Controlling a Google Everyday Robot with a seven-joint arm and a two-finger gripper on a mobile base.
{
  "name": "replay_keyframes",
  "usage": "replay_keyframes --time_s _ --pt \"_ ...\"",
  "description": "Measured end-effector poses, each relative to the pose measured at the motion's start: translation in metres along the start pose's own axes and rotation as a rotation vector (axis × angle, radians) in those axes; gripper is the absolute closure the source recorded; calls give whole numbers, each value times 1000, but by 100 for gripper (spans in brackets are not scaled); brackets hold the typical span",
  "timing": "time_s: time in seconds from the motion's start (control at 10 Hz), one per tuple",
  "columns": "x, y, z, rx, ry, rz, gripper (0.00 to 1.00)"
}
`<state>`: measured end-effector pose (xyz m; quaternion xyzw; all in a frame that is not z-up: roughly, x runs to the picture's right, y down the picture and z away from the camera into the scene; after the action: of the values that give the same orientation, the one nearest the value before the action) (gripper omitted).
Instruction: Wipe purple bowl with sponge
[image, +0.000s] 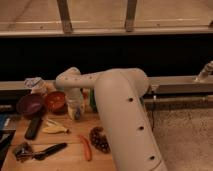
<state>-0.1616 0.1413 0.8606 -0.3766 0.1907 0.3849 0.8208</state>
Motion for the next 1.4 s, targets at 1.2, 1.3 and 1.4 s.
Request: replay_keyframes --time_s 1.2,1.3,1.4 --pt "-51 6 -187 70 -370 -253 100" --pt "-72 23 -194 49 -389 -315 100" --pt "-80 31 -197 40 -398 -342 100"
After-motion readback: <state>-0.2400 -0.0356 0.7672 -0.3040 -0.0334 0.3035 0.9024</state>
